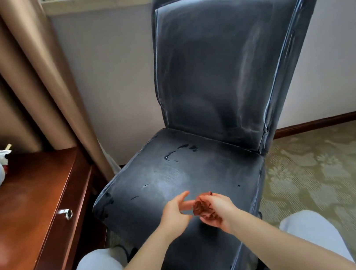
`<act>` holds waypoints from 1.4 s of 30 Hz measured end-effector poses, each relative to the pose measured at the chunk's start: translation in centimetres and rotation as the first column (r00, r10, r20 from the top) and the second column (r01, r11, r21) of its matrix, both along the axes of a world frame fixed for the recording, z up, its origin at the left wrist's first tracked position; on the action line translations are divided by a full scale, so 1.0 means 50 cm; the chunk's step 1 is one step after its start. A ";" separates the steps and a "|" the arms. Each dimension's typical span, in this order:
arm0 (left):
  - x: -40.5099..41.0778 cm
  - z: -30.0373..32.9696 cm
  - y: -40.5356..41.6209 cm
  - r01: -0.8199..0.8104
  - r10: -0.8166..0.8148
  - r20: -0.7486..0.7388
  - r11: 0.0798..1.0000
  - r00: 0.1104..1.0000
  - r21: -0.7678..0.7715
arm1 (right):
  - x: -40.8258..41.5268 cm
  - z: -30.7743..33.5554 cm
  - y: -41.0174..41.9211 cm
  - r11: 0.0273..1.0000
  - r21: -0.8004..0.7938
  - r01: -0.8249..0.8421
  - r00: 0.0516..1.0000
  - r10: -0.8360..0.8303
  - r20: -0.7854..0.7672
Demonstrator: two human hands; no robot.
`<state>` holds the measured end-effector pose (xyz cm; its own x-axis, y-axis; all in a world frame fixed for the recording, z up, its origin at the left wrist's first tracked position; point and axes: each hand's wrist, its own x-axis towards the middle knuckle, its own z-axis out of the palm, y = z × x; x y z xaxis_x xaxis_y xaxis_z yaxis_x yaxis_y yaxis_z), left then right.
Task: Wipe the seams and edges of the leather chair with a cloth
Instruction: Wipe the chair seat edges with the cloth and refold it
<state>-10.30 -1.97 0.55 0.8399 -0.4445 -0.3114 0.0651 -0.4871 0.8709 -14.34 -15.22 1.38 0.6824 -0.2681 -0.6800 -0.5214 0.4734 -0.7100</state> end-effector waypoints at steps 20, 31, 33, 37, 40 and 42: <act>0.007 -0.165 0.047 0.206 -0.565 0.129 0.490 0.815 0.847 | -0.059 -0.096 -0.065 0.617 -0.732 -0.291 0.797 0.580 0.172; 0.060 -0.128 0.078 0.286 -0.596 0.055 0.463 0.801 0.839 | -0.088 -0.140 -0.034 -0.194 -0.976 -0.098 0.320 0.922 -0.216; 0.060 -0.122 0.081 0.286 -0.563 0.071 0.520 0.824 0.805 | -0.075 -0.142 -0.044 -0.236 -0.965 -0.117 0.324 0.909 -0.262; 0.034 -0.133 0.095 0.226 -0.521 0.194 0.636 0.831 0.738 | -0.076 -0.134 -0.075 -0.251 -0.958 -0.137 0.326 0.902 -0.283; 0.035 -0.134 0.099 0.249 -0.534 0.193 0.646 0.823 0.722 | -0.091 -0.132 -0.048 -0.249 -0.966 -0.067 0.229 0.939 -0.258; 0.046 -0.126 0.100 0.286 -0.550 0.158 0.633 0.820 0.720 | -0.097 -0.140 -0.005 -0.245 -0.969 -0.042 0.135 0.959 -0.249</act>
